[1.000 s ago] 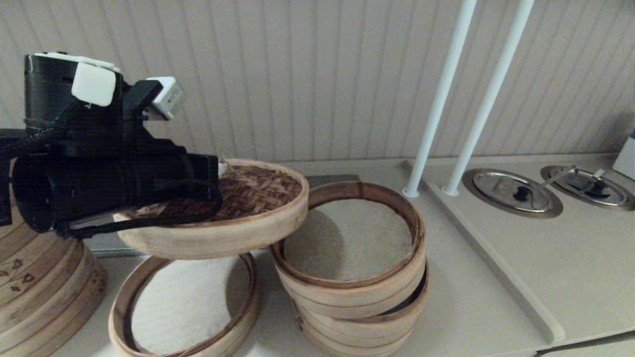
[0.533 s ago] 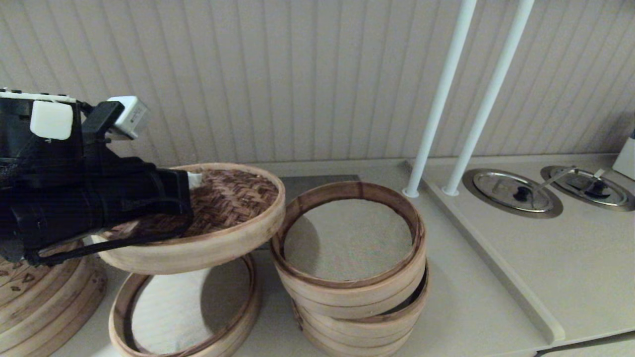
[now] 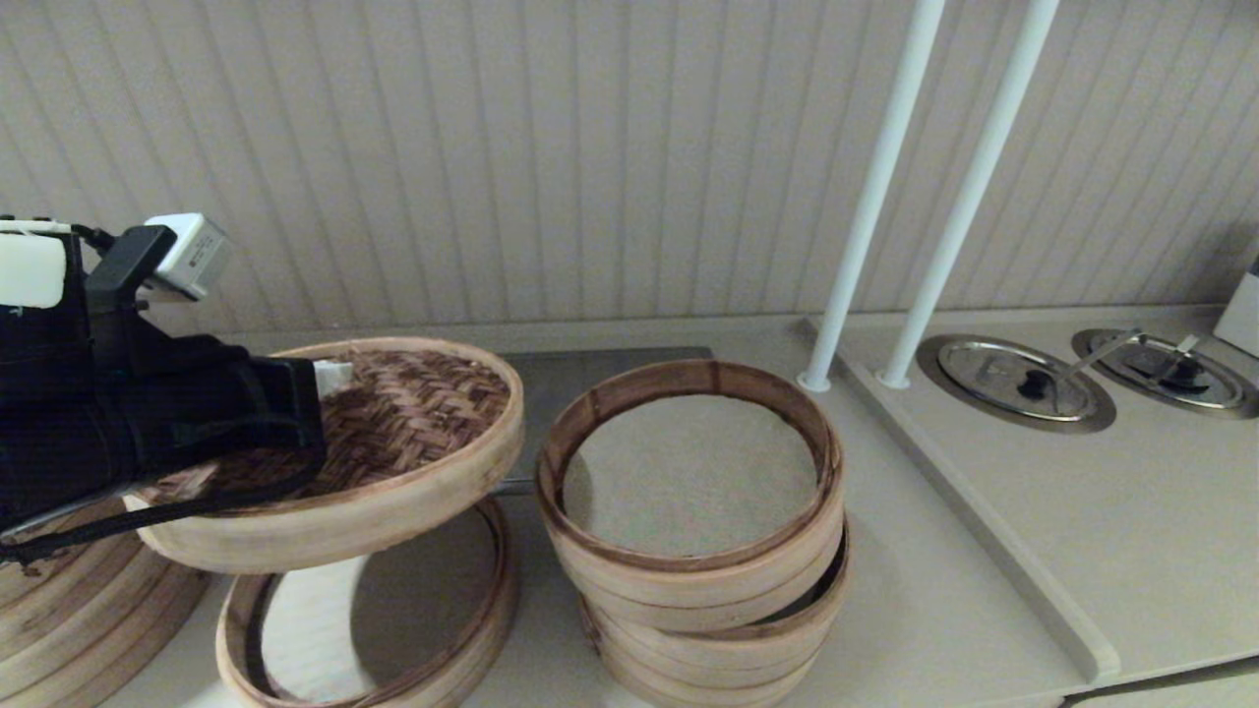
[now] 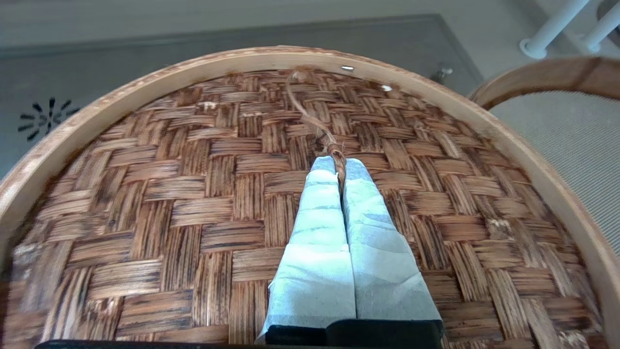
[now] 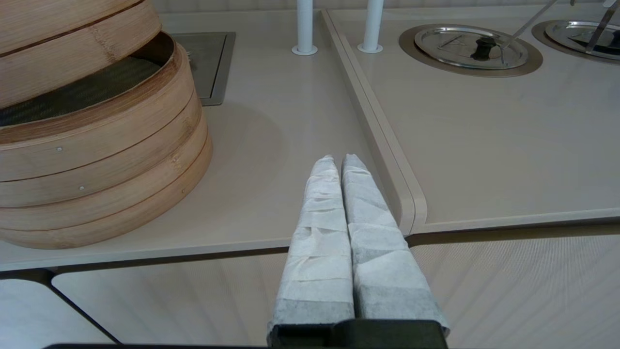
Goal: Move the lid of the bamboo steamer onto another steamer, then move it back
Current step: Put the steamer
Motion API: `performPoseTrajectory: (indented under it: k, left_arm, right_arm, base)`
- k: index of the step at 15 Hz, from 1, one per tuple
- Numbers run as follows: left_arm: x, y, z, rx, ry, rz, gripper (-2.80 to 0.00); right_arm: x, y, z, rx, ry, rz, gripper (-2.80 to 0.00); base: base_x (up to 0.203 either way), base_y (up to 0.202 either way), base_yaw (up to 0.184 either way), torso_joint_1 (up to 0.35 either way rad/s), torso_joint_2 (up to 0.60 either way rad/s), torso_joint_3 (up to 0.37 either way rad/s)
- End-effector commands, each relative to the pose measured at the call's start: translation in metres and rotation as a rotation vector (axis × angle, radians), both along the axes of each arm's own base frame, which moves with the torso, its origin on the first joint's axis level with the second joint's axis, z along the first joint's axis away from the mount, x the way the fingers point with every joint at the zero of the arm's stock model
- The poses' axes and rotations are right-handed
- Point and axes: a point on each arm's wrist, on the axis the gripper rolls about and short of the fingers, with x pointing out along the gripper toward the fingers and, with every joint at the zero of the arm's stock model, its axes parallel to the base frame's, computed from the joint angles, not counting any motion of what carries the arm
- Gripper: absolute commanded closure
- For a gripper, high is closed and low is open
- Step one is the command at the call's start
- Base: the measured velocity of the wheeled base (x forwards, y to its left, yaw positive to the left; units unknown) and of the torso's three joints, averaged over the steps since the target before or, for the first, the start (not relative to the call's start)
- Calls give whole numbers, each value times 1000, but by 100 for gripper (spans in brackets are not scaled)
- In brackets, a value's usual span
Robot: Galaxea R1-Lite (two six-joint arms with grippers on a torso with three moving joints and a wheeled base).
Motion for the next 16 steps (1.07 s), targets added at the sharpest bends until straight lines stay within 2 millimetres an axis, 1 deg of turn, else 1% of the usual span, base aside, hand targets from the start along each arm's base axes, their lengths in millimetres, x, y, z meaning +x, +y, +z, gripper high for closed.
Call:
performPoseTrajectory:
  k: [1, 8, 11, 13, 16]
  left_arm:
    - [-1, 4, -4, -1, 12, 14, 0]
    - [-5, 5, -27, 18, 69, 12, 0]
    - [-4, 5, -31, 13, 66, 14, 0]
    - [-6, 6, -43, 20, 84, 14, 0]
    - [-2, 5, -45, 19, 88, 18, 0]
  right_arm:
    - [0, 0, -1, -1, 5, 0, 0]
    - [0, 0, -1, -1, 4, 0, 0]
    - [0, 0, -1, -1, 5, 0, 0]
    - [0, 0, -1, 0, 5, 0, 0]
    - [0, 0, -1, -1, 4, 0, 0]
  base:
    - [0, 0, 0, 0, 0, 0]
    - [0, 0, 0, 0, 0, 0]
    - [0, 0, 0, 0, 0, 0]
    - [0, 0, 0, 0, 0, 0]
    - [0, 0, 0, 0, 0, 0]
